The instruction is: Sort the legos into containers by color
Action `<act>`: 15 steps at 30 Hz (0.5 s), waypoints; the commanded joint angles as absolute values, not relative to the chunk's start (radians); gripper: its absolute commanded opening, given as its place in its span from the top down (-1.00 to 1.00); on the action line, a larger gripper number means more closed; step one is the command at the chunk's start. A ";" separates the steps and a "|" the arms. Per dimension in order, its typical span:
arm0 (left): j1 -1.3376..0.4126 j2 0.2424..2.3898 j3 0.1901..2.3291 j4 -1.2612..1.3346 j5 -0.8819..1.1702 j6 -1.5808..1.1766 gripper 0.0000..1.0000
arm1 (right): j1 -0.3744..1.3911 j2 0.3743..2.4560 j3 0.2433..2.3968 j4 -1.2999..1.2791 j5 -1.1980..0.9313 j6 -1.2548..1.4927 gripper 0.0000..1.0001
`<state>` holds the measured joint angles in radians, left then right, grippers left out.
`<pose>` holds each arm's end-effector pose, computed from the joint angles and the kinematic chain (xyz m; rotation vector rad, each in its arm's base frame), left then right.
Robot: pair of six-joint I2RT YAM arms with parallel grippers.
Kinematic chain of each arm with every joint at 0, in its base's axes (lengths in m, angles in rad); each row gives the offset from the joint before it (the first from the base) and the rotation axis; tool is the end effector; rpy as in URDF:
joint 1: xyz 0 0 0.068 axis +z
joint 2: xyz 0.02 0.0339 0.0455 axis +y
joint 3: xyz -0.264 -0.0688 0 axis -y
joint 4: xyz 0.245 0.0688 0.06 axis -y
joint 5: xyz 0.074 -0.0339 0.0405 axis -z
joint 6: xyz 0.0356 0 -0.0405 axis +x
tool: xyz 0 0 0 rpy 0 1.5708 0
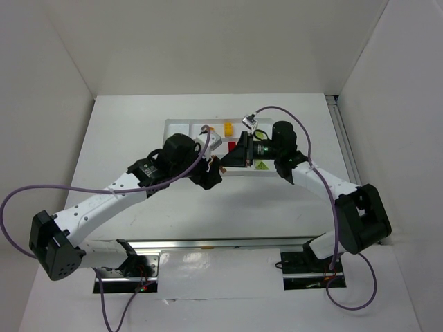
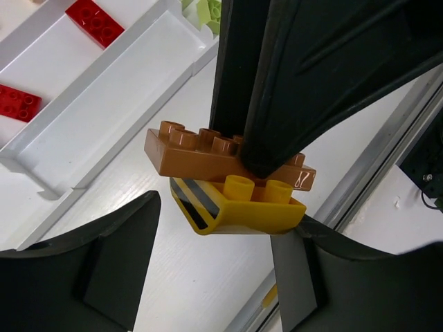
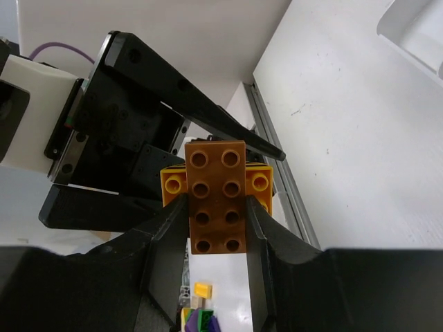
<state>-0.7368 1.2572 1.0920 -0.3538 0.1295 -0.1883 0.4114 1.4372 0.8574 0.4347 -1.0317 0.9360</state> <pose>0.2080 -0.1949 0.3293 0.6632 2.0572 -0.6848 0.2756 0.1536 0.2778 -0.3915 1.9978 1.7960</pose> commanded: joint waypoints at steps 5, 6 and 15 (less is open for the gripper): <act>-0.742 1.252 1.121 -0.310 0.084 -0.187 -0.35 | 0.407 1.424 0.854 0.494 -1.066 0.942 0.48; -0.742 1.243 1.121 -0.301 0.084 -0.187 -0.18 | 0.407 1.424 0.854 0.476 -1.066 0.931 0.48; -0.742 1.253 1.184 -0.322 0.100 -0.196 0.85 | 0.425 1.442 0.864 0.430 -1.057 0.882 0.48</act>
